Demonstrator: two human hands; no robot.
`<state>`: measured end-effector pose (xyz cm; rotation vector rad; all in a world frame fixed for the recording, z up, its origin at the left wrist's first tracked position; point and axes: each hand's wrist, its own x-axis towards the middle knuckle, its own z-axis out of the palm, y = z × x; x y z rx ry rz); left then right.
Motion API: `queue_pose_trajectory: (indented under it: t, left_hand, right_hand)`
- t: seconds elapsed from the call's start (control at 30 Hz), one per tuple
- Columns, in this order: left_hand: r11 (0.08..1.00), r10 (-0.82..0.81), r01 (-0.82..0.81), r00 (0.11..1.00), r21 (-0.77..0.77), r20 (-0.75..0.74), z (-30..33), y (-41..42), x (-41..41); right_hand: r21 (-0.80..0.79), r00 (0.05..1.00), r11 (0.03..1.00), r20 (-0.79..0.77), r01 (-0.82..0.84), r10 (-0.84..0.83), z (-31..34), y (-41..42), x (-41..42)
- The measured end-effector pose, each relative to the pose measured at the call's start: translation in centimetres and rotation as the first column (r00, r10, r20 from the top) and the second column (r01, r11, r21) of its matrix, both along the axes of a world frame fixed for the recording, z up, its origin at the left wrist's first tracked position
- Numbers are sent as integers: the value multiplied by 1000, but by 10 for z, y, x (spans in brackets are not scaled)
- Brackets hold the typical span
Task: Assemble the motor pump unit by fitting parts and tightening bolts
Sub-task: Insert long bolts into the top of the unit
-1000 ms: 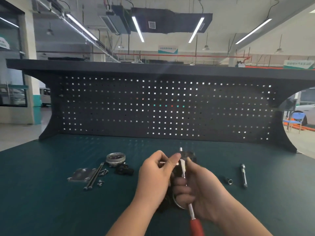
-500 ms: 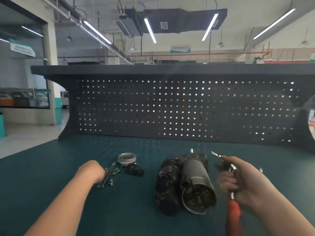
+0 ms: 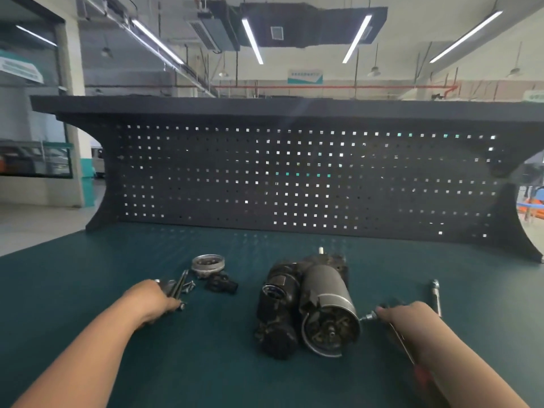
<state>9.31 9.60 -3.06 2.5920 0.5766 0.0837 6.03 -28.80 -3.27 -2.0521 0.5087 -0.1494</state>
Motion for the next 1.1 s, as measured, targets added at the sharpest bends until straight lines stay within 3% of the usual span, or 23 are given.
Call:
queue_pose_trajectory:
  t: [0.03, 0.07, 0.17, 0.27, 0.4, 0.5, 0.63, 0.73, 0.87, 0.93, 1.03, 1.1]
  left_hand:
    - [1000, 3, -3, 1000, -3, 22, -2, 1, 2]
    - [999, 29, -29, 998, 14, 51, -3, 1, 4]
    - [987, 143, -154, 964, 34, 226, -4, 3, 14]
    - [996, 54, -80, 911, 46, 409, -3, -10, 37]
    - [967, -173, 99, 933, 235, 316, -2, -30, 82]
    - [949, -180, 111, 959, 294, 220, -3, -32, 108]
    - [981, -157, 128, 966, 147, 203, -4, -31, 122]
    - [983, -145, 110, 958, 148, 248, -5, -33, 126]
    - [998, -4, 29, 931, -64, 365, 7, -36, 119]
    - [979, 83, 11, 888, -202, 453, 19, -38, 111]
    - [871, 162, 178, 775, -457, 611, 44, -54, 84]
    - [843, 124, 297, 703, -448, 700, 62, -71, 55]
  right_hand:
    - [-146, 1000, 989, 5, -23, 24, 0, 2, 0]
    - [-195, 999, 981, 31, -18, 24, 0, 4, 1]
    - [-263, 999, 963, -3, -53, 54, 0, 2, 2]
    - [-331, 995, 938, -39, -101, 94, -1, -4, 8]
    - [-515, 1000, 857, -3, -13, 13, 15, 3, 6]
    - [-652, 986, 750, 167, 111, -1, 34, 12, 0]
    - [-456, 920, 868, 391, 198, -5, 38, 23, -7]
    - [-464, 901, 868, 431, 177, 47, 37, 32, -9]
    - [-467, 862, 864, 500, 187, 83, 38, 40, -14]
    - [-459, 828, 874, 545, 162, 133, 37, 44, -19]
    - [-470, 779, 878, 583, 94, 229, 35, 54, -26]
    - [-441, 721, 897, 634, 41, 279, 35, 60, -31]
